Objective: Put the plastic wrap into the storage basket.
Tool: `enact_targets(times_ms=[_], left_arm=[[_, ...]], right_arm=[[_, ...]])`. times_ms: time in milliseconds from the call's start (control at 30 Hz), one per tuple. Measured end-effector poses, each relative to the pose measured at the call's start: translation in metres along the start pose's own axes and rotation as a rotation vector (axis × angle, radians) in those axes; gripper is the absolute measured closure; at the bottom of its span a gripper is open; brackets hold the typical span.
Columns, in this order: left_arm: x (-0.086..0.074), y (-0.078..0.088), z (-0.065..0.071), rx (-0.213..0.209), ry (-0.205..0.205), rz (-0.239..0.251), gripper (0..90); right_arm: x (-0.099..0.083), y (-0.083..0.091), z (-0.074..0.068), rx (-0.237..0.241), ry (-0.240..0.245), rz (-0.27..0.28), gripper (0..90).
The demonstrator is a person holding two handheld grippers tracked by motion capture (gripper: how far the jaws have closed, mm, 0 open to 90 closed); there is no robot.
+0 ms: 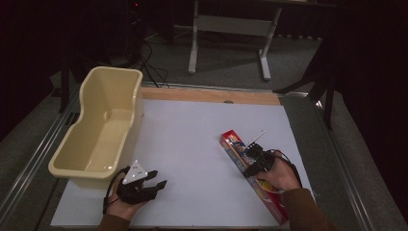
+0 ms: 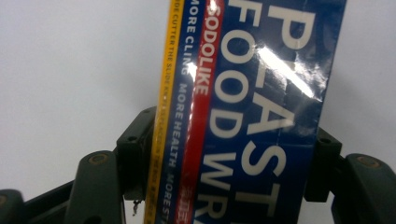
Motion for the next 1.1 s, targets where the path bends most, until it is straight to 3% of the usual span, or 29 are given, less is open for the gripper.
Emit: enact_targets(times_ms=[100, 233, 400, 467, 567, 800, 933, 1100], left_arm=[[0.000, 0.000, 0.000, -0.002, 0.001, -0.001, 48.9], [0.001, 0.000, 0.000, -0.002, 0.005, 0.004, 48.9], [0.001, 0.001, -0.001, 0.002, 0.010, 0.009, 48.9], [0.001, 0.001, -0.002, 0.003, 0.009, 0.008, 48.9], [0.001, 0.001, -0.002, 0.003, 0.013, 0.010, 48.9], [0.001, 0.002, -0.003, 0.004, 0.022, 0.011, 48.9], [0.000, 0.002, -0.005, 0.008, 0.027, 0.011, 48.9], [0.000, 0.003, -0.006, 0.012, 0.027, 0.014, 48.9]], right_arm=[[0.003, -0.002, 0.002, 0.017, -0.051, -0.065, 36.5], [0.005, -0.003, 0.002, 0.026, -0.090, -0.095, 37.3], [0.007, -0.001, 0.000, -0.013, -0.120, -0.125, 40.9], [0.007, -0.001, 0.001, 0.003, -0.137, -0.128, 41.2], [0.008, 0.001, 0.001, 0.085, -0.196, -0.126, 41.4], [0.009, 0.002, -0.002, 0.229, -0.290, -0.083, 41.5], [0.014, 0.007, -0.003, 0.357, -0.370, -0.038, 41.5], [0.020, 0.015, -0.012, 0.476, -0.395, 0.004, 41.5]])
Point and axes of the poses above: each handheld gripper's, and its own axes: y roughly backward along the jaws, x roughly out of its top, z roughly to its right, the point moved 4 cm from there along -y, roughly forward along the jaws, and after that the axes turned 5 degrees about -y, right-handed, at the moved point
